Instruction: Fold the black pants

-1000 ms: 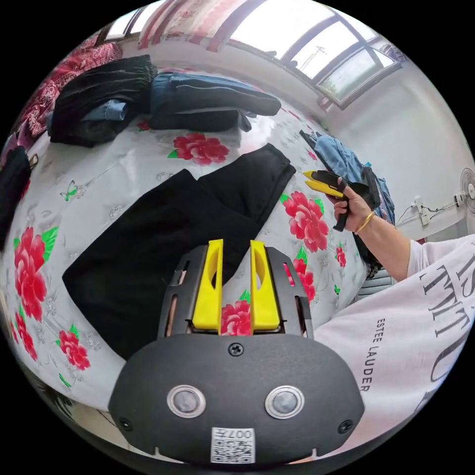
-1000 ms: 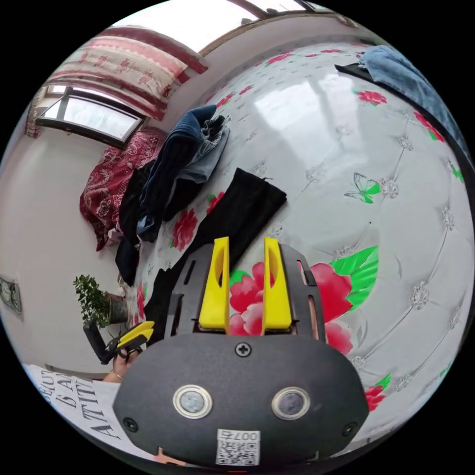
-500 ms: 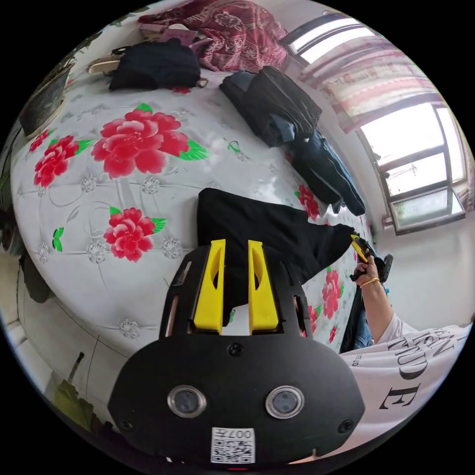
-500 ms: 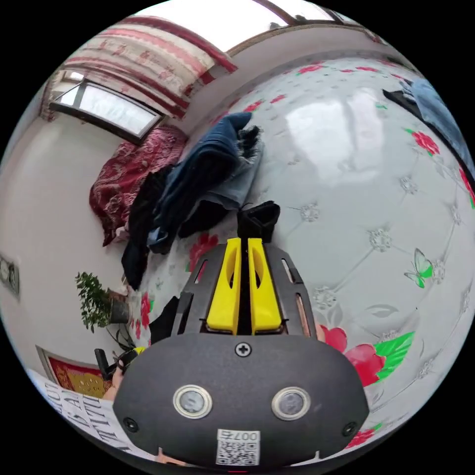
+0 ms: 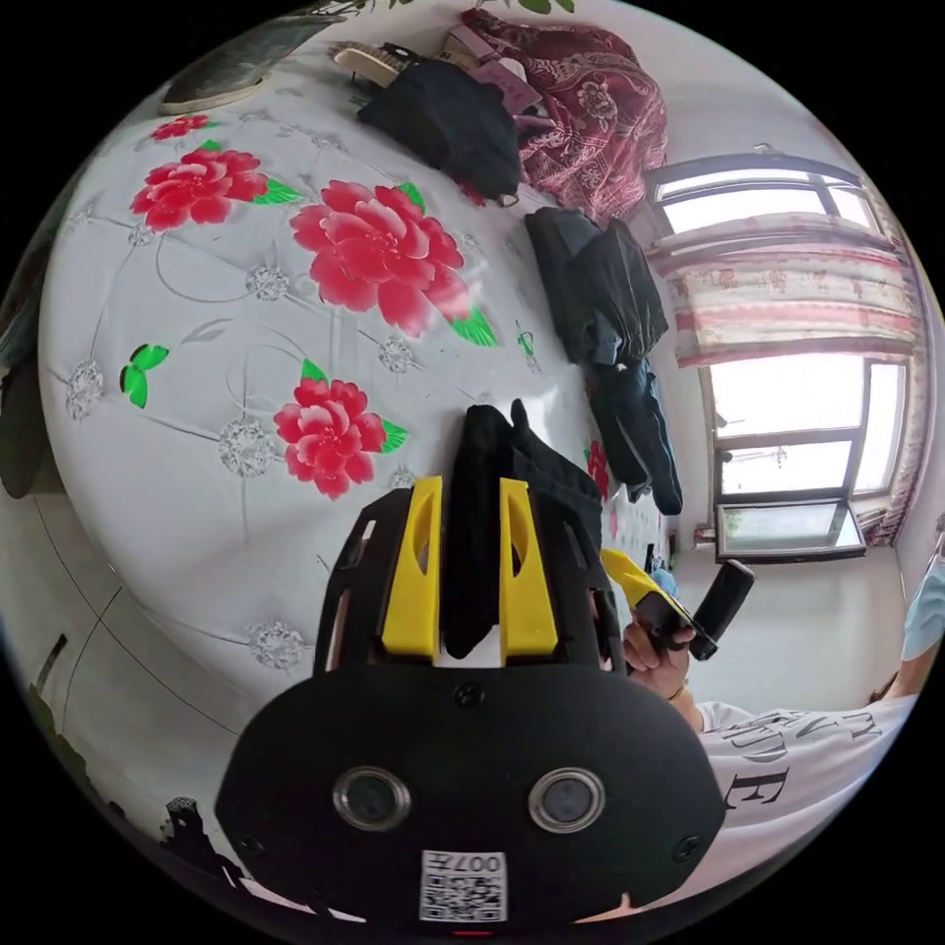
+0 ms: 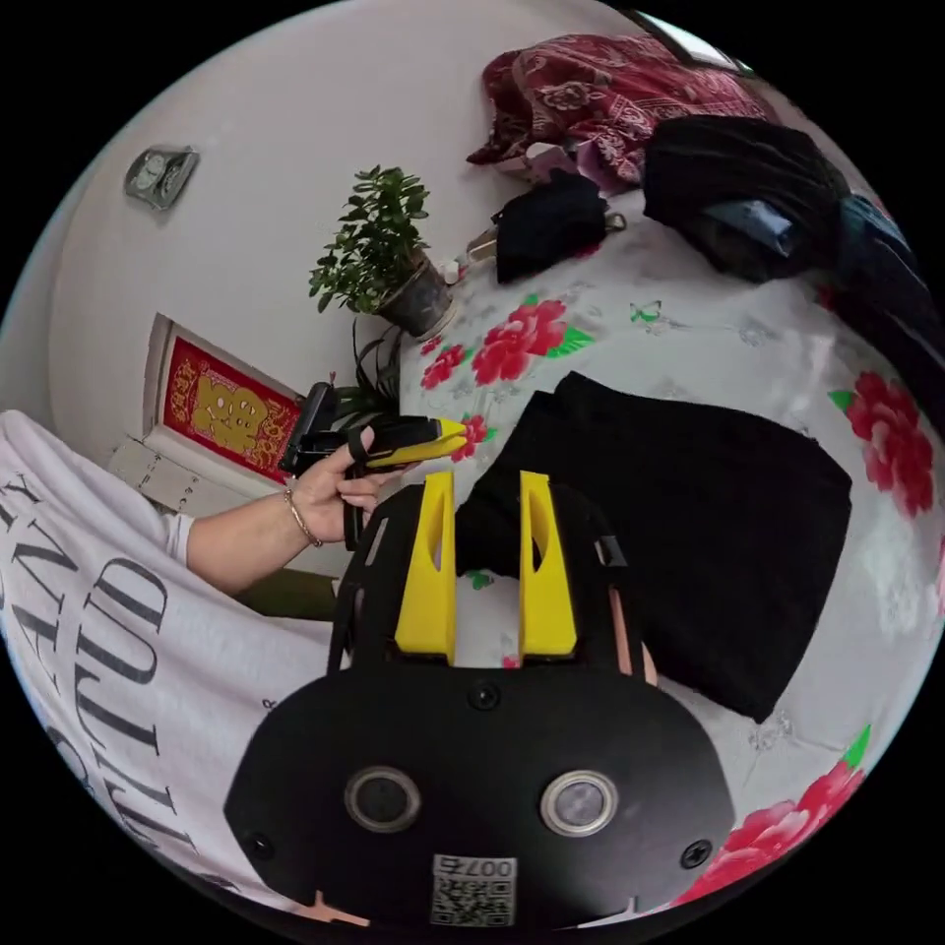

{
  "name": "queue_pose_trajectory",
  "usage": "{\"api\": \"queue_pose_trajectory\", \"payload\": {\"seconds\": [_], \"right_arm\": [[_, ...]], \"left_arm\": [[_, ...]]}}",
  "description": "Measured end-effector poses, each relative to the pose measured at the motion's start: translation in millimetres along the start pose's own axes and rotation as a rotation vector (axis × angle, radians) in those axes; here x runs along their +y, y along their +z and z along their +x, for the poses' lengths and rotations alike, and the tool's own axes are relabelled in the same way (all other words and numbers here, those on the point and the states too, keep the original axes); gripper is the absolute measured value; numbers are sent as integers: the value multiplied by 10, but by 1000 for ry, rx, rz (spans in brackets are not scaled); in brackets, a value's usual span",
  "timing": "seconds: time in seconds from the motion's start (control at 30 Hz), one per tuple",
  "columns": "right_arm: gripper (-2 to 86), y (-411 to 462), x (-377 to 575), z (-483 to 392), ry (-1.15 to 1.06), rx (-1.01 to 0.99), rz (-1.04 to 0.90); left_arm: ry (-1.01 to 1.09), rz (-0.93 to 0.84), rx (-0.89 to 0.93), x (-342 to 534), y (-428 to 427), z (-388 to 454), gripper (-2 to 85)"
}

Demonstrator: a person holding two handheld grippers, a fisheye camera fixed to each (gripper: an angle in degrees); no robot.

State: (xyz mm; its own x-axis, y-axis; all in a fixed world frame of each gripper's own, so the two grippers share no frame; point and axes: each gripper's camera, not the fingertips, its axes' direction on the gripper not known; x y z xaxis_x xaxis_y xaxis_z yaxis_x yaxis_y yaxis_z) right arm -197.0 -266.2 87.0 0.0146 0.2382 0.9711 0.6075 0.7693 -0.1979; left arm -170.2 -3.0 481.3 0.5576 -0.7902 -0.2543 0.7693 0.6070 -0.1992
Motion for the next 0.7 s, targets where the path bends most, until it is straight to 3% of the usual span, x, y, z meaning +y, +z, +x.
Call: {"api": "queue_pose_trajectory", "payload": {"seconds": [0.17,0.33,0.4,0.5,0.7], "right_arm": [[87,-811,464,895,364,198,133],[85,-896,738,1576,644,37,139],[67,-888,748,1606,661,73,168],[37,-849,637,1695,672,-46,128],[8,-1719,163,1417,487,-26,336]], "left_arm": [[33,-118,74,-144,234,-144,133],[115,-235,113,-330,638,45,121],[138,-282,91,-428,732,127,93],[191,-332,112,-606,791,333,71],[416,-364,252,-1090,844,1427,62]]}}
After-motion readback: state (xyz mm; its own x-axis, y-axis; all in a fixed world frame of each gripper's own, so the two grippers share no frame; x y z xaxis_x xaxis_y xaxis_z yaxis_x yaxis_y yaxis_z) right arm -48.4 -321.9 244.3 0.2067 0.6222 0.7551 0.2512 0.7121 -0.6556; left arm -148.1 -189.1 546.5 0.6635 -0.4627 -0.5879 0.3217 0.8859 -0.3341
